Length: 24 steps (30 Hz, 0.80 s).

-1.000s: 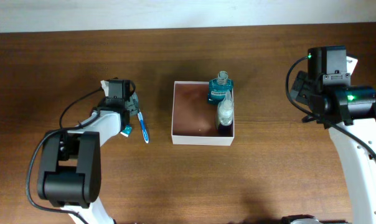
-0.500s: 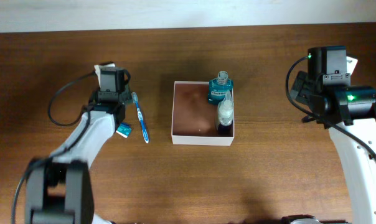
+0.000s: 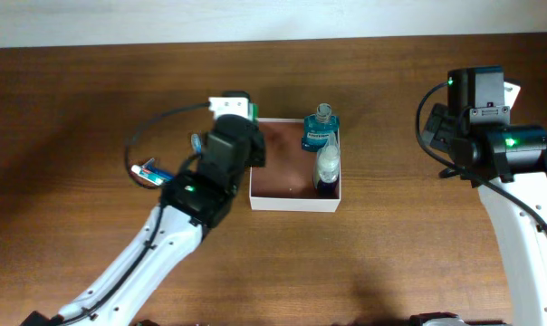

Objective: Pack container
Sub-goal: 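Carry the soap box with the left gripper into the box and release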

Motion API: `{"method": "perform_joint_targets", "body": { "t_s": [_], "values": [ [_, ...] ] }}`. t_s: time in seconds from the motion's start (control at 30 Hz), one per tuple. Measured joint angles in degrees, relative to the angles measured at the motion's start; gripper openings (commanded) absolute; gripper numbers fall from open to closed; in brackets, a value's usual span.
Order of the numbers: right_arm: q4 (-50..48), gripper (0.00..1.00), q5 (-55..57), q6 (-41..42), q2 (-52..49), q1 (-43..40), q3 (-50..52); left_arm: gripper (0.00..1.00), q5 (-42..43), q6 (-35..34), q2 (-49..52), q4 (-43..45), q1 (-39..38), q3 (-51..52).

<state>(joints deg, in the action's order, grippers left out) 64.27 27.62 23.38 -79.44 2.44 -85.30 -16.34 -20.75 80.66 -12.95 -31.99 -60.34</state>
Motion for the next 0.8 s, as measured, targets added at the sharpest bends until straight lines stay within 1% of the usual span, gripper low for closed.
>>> {"method": "perform_joint_targets", "body": {
  "t_s": [0.13, 0.23, 0.4, 0.43, 0.47, 0.5, 0.53, 0.63, 0.7, 0.8],
  "values": [
    [0.00, 0.99, 0.00, 0.00, -0.02, 0.00, 0.00, 0.20, 1.09, -2.12, 3.61, 0.44, -2.54, 0.00],
    [0.02, 0.98, 0.00, 0.00, 0.00, 0.00, 0.00, 0.20, 1.64, -2.91, 8.48, 1.90, -3.89, 0.00],
    [0.00, 0.99, 0.00, 0.00, 0.00, 0.00, 0.00, 0.21, 3.78, -3.17, 14.91, 3.78, -4.44, 0.00],
    [0.02, 0.99, 0.00, -0.02, -0.02, 0.00, 0.00, 0.22, 4.02, -3.17, 15.34, 3.76, -4.44, 0.00],
    [0.00, 0.99, 0.00, 0.00, -0.02, 0.00, 0.00, 0.40, 4.22, -3.19, 15.45, 3.74, -4.44, 0.00],
    [0.00, 0.99, 0.00, 0.00, -0.02, 0.00, 0.00, 0.51, 4.37, -3.32, 15.45, 3.80, -4.44, 0.00],
    [0.00, 0.99, 0.00, 0.00, 0.00, 0.00, 0.00, 0.57, 4.39, -3.52, 15.45, 4.02, -4.44, 0.00],
    [0.00, 0.99, 0.00, 0.00, 0.00, 0.00, 0.00, 0.58, 4.59, -3.85, 15.45, 4.22, -4.44, 0.00],
    [0.00, 0.98, 0.00, -0.02, -0.02, 0.00, 0.00, 0.63, 4.59, -3.80, 15.45, 4.13, -4.44, -0.28],
    [0.00, 0.99, 0.00, 0.00, -0.02, 0.00, 0.00, 0.62, 4.57, -3.28, 15.45, 2.56, -4.44, -1.86]
  ]
}}
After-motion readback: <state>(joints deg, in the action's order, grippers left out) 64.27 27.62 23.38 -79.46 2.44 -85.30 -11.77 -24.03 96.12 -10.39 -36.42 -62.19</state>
